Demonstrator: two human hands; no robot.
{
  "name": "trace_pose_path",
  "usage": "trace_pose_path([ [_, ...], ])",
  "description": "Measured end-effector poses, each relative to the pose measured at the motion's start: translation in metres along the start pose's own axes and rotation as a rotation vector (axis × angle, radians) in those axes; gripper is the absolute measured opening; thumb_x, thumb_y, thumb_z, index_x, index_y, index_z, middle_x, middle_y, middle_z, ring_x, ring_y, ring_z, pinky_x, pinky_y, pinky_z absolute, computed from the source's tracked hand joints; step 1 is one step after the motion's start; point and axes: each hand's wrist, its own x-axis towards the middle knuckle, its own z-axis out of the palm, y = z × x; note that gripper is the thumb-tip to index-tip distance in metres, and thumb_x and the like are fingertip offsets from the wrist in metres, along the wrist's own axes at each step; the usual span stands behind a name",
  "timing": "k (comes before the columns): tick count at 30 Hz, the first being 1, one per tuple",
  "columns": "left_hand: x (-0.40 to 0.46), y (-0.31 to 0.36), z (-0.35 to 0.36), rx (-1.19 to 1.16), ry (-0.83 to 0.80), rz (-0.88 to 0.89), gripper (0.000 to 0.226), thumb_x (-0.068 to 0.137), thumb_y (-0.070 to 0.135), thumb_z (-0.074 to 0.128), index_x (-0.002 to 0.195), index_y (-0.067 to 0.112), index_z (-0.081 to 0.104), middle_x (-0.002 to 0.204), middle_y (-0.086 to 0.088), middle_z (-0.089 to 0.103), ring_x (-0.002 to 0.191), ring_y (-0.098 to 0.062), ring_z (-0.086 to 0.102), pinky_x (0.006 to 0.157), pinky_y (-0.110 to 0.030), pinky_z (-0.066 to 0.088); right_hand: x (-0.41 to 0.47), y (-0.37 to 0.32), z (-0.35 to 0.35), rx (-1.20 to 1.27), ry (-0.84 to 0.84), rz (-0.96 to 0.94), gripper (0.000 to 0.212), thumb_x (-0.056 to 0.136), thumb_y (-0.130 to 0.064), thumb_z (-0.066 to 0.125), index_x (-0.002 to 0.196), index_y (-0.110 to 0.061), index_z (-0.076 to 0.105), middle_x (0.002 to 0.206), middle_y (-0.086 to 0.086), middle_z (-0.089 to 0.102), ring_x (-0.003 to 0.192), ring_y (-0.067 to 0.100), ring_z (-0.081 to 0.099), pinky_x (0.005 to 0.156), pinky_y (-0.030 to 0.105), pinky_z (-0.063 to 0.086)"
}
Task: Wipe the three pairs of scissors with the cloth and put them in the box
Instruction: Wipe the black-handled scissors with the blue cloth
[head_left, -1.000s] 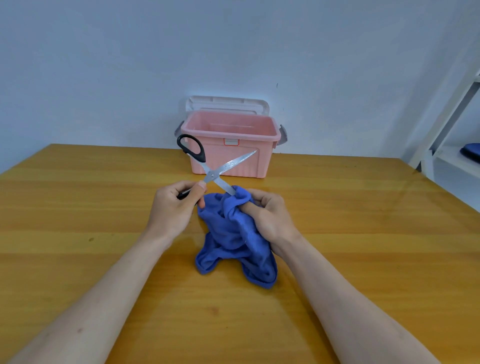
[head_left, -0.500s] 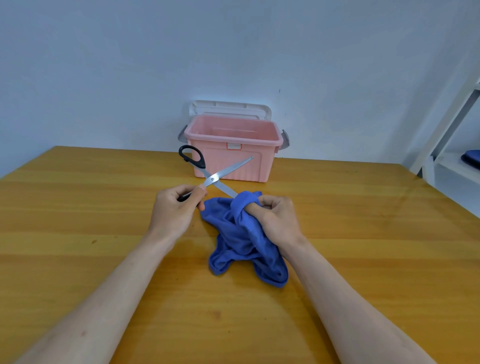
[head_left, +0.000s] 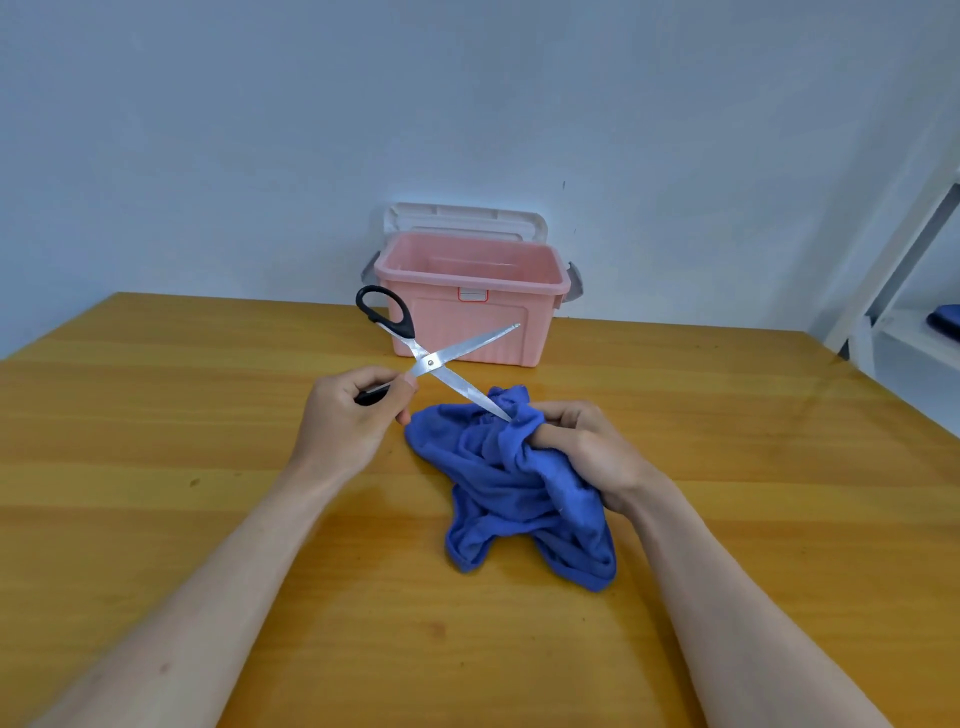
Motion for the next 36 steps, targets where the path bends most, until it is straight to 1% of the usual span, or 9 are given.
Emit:
trace_pose_path([
  [3,0.001,-0.002,-0.002,0.018,-0.006,0.009,0.023,0.092,0.019,0.064,0.071,0.014,0.071,0.051,0.008,0.059,0.048,-0.003,0.044,0.048,-0.013,0.034,-0.001,-0.004,-0.005,0.033,0.120,0.029,0.029,0.095,0.002,0.047,0.087,-0.008,0.073,0.071,-0.003,0.069,0.064,0.008,0.062,0.058,0.017,0.046],
  [9,-0.001,-0.001,0.000,0.017,-0.026,-0.001,0.024,0.092,0.019,0.064,0.070,0.018,0.071,0.050,0.008,0.058,0.047,-0.003,0.043,0.047,-0.012,0.033,0.009,-0.005,-0.013,-0.011,0.828,-0.174,0.019,0.093,-0.012,0.052,0.080,-0.006,0.064,0.068,-0.001,0.059,0.065,0.011,0.054,0.062,0.030,0.045],
  [11,-0.001,0.000,0.001,0.005,-0.032,-0.003,0.024,0.092,0.019,0.064,0.070,0.017,0.071,0.050,0.008,0.058,0.046,-0.004,0.040,0.046,-0.013,0.032,0.006,-0.009,-0.013,0.002,0.902,-0.258,0.021,0.095,-0.014,0.053,0.077,-0.009,0.060,0.065,-0.006,0.055,0.063,0.008,0.050,0.061,0.025,0.043],
  [15,-0.006,0.000,0.006,0.023,-0.075,0.014,0.025,0.093,0.018,0.063,0.069,0.014,0.071,0.051,0.007,0.059,0.049,-0.003,0.045,0.051,-0.014,0.036,0.003,-0.014,0.009,-0.080,0.674,-0.243,0.027,0.097,-0.020,0.056,0.069,-0.018,0.058,0.058,-0.016,0.055,0.059,0.002,0.050,0.056,0.016,0.041],
  [19,-0.012,0.002,0.017,0.038,-0.103,0.047,0.026,0.093,0.015,0.063,0.068,0.014,0.069,0.053,0.004,0.060,0.057,-0.007,0.053,0.059,-0.015,0.041,0.008,-0.008,0.030,-0.261,0.429,-0.167,0.030,0.095,-0.031,0.059,0.075,-0.010,0.063,0.064,-0.001,0.060,0.062,0.006,0.053,0.061,0.025,0.043],
  [22,-0.015,0.001,0.023,0.039,-0.110,0.063,0.026,0.094,0.015,0.061,0.069,0.017,0.069,0.055,0.003,0.061,0.058,-0.008,0.054,0.058,-0.017,0.041,0.012,-0.002,0.037,-0.338,0.414,-0.165,0.039,0.094,-0.035,0.060,0.070,-0.005,0.057,0.065,0.010,0.057,0.060,0.010,0.047,0.058,0.026,0.040],
  [25,-0.018,0.002,0.026,0.057,-0.130,0.077,0.026,0.094,0.013,0.060,0.070,0.019,0.069,0.055,0.004,0.061,0.055,-0.005,0.053,0.056,-0.014,0.040,0.012,-0.002,0.041,-0.350,0.379,-0.159,0.041,0.094,-0.031,0.061,0.067,0.000,0.055,0.059,0.005,0.050,0.055,0.009,0.043,0.054,0.023,0.036],
  [31,-0.024,0.006,0.030,0.058,-0.159,0.118,0.026,0.094,0.008,0.057,0.073,0.014,0.070,0.054,0.009,0.060,0.057,-0.001,0.055,0.060,-0.011,0.041,0.013,-0.002,0.045,-0.238,0.383,-0.133,0.044,0.096,-0.025,0.059,0.070,0.010,0.052,0.060,0.019,0.050,0.058,0.017,0.047,0.054,0.033,0.038],
  [36,-0.024,0.007,0.029,0.037,-0.145,0.143,0.028,0.096,0.010,0.056,0.073,0.013,0.072,0.058,0.001,0.063,0.059,-0.006,0.058,0.061,-0.017,0.045,0.013,-0.005,0.048,-0.215,0.374,-0.142,0.040,0.097,-0.020,0.055,0.073,0.012,0.053,0.061,0.013,0.052,0.058,0.017,0.049,0.053,0.031,0.039],
])
